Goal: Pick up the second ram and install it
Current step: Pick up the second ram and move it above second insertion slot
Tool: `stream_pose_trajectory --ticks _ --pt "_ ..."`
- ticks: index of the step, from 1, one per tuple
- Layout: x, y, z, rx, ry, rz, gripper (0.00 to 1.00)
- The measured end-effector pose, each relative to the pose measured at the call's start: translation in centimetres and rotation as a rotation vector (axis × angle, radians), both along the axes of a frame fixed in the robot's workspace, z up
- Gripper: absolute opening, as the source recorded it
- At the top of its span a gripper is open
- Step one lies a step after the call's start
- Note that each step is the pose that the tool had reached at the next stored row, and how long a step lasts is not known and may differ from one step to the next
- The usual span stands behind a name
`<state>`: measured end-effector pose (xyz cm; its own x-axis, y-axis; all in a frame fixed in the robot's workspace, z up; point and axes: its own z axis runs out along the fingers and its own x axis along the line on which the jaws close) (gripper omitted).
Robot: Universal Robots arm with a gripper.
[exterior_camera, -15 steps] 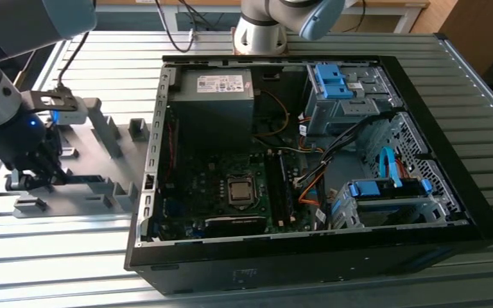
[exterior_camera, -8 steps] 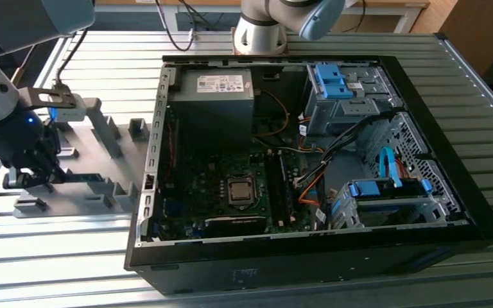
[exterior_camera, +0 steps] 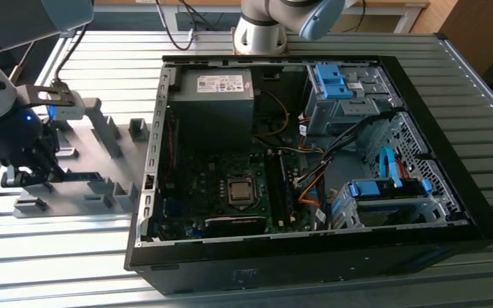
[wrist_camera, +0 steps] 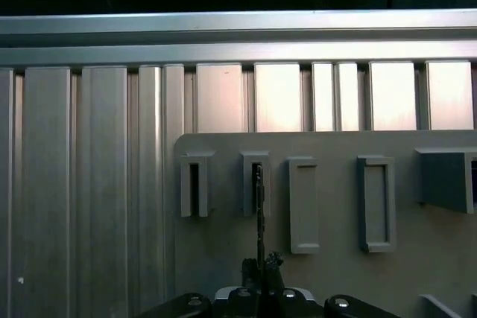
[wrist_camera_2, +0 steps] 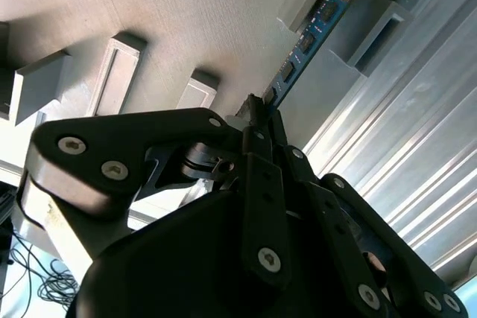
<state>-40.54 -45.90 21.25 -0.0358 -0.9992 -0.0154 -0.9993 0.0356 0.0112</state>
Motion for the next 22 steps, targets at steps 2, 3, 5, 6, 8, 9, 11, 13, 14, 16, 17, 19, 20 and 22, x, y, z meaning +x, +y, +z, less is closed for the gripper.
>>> stream_pose_trajectory --ticks 2,3,5,6,8,9,11,13,14,16,17,19,20,22 --pt "0.0 0.0 0.13 -0.0001 0.0001 0.0 0.14" --pt "0.0 0.0 0.19 -0.0001 0.0 0.0 0.14" --pt "0.0 0.0 0.32 -0.0001 0.0001 0.0 0.14" --pt "0.0 0.0 0.37 0.0 0.0 0.0 0.14" --pt "0.0 0.0 0.49 0.0 0.0 0.0 0.14" --pt "0.0 0.0 0.55 0.0 0.0 0.0 0.14" --pt "0.0 0.0 0.65 0.0001 -0.0001 0.0 0.14" --pt "0.0 0.0 0.78 -0.0001 0.0001 0.0 0.14" --pt "0.0 0.0 0.83 0.0 0.0 0.0 0.14" --pt "0.0 0.0 0.96 -0.0001 0.0 0.0 0.14" --pt "0.0 0.0 1.02 0.0 0.0001 0.0 0.14" --pt "0.0 0.0 1.13 0.0001 -0.0001 0.0 0.14" --pt "0.0 0.0 1.18 0.0 0.0 0.0 0.14" --pt "0.0 0.0 1.27 0.0001 -0.0001 0.0 0.14"
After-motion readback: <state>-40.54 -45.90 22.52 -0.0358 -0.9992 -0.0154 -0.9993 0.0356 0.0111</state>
